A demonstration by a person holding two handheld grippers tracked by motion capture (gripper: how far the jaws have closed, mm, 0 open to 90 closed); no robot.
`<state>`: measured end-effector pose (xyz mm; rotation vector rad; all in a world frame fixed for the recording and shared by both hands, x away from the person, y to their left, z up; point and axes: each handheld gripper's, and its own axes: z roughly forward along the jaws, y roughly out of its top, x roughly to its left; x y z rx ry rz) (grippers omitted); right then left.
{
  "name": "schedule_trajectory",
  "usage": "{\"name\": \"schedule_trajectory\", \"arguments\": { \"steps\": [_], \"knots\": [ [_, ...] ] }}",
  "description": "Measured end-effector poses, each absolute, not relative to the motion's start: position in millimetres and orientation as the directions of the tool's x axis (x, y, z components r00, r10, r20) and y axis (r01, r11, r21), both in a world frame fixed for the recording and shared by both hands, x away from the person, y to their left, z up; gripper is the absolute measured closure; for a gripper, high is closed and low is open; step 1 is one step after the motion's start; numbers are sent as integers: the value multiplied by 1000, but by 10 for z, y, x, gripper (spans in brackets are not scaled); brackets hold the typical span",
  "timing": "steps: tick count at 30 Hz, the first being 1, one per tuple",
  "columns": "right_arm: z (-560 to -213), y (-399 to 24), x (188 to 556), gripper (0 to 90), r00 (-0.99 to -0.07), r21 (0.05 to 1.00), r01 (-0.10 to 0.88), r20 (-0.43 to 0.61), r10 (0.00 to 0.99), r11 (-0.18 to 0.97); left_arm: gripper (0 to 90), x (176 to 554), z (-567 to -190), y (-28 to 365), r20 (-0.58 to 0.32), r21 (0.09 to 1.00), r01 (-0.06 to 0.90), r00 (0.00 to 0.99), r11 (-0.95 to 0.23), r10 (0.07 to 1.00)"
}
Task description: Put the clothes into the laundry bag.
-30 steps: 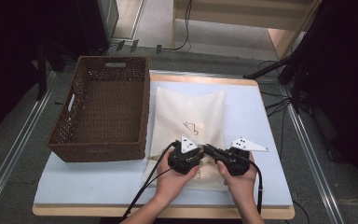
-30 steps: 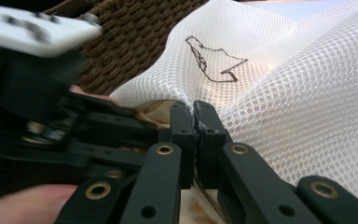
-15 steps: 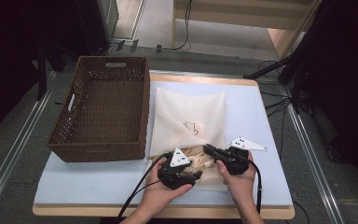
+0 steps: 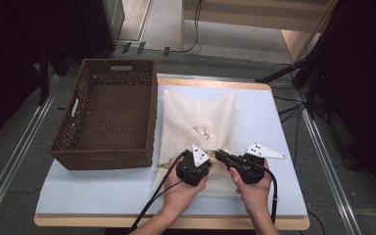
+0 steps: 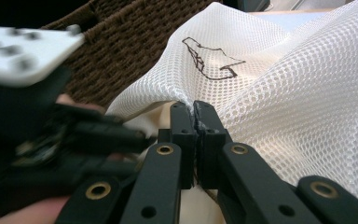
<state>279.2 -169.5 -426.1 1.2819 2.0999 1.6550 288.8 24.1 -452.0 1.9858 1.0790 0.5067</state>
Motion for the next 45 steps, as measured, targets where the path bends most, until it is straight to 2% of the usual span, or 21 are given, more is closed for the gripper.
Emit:
{"name": "schedule_trajectory", "arguments": {
  "steps": [3, 6, 10, 13, 16, 20, 23, 27, 30, 31, 33, 35, 40, 45],
  "knots": [
    [-4257, -1706, 2790, 884, -617, 862, 507, 350, 705, 16, 767, 2997, -4622, 244, -7, 786, 524, 536, -327, 844],
    [-4302, -1712, 2808, 884, -611, 856, 517, 349, 711, 25, 675, 2997, -4645, 263, -34, 774, 532, 575, -342, 818],
    [-4337, -1719, 2825, 884, -602, 851, 524, 352, 717, 23, 509, 2838, -4497, 401, -92, 801, 520, 596, -297, 798],
    [-4340, -1724, 2835, 883, -599, 850, 526, 354, 718, 20, 473, 2733, -4438, 481, -129, 805, 524, 611, -277, 781],
    [-4339, -1716, 2836, 883, -594, 848, 529, 355, 721, 18, 492, 2703, -4459, 432, -130, 796, 528, 627, -296, 768],
    [-4344, -1694, 2828, 884, -597, 847, 531, 357, 719, 21, 573, 2818, -4629, 217, -88, 730, 570, 626, -377, 775],
    [-4360, -1675, 2816, 883, -601, 846, 532, 353, 717, 30, 645, 2883, -4644, 156, -76, 717, 581, 614, -385, 785],
    [-4370, -1693, 2822, 884, -597, 845, 533, 352, 721, 29, 759, 2986, -4637, 143, -69, 728, 574, 606, -375, 793],
    [-4370, -1707, 2825, 884, -585, 840, 541, 349, 732, 32, 803, 3063, -4624, 138, -16, 742, 557, 570, -372, 821],
    [-4375, -1707, 2827, 885, -581, 839, 543, 346, 736, 34, 806, 3086, -4623, 145, 21, 746, 549, 547, -378, 837],
    [-4389, -1700, 2828, 885, -573, 835, 548, 340, 746, 41, 803, 3127, -4642, 180, 32, 757, 553, 500, -347, 866],
    [-4405, -1694, 2832, 885, -569, 831, 554, 341, 749, 42, 773, 3108, -4636, 207, -14, 758, 565, 513, -326, 858],
    [-4422, -1693, 2844, 883, -566, 829, 558, 345, 748, 40, 615, 2921, -4551, 303, -64, 777, 542, 574, -320, 816],
    [-4416, -1671, 2841, 883, -571, 832, 553, 341, 747, 43, 607, 2836, -4544, 290, -148, 773, 562, 610, -294, 779]
  ]
}}
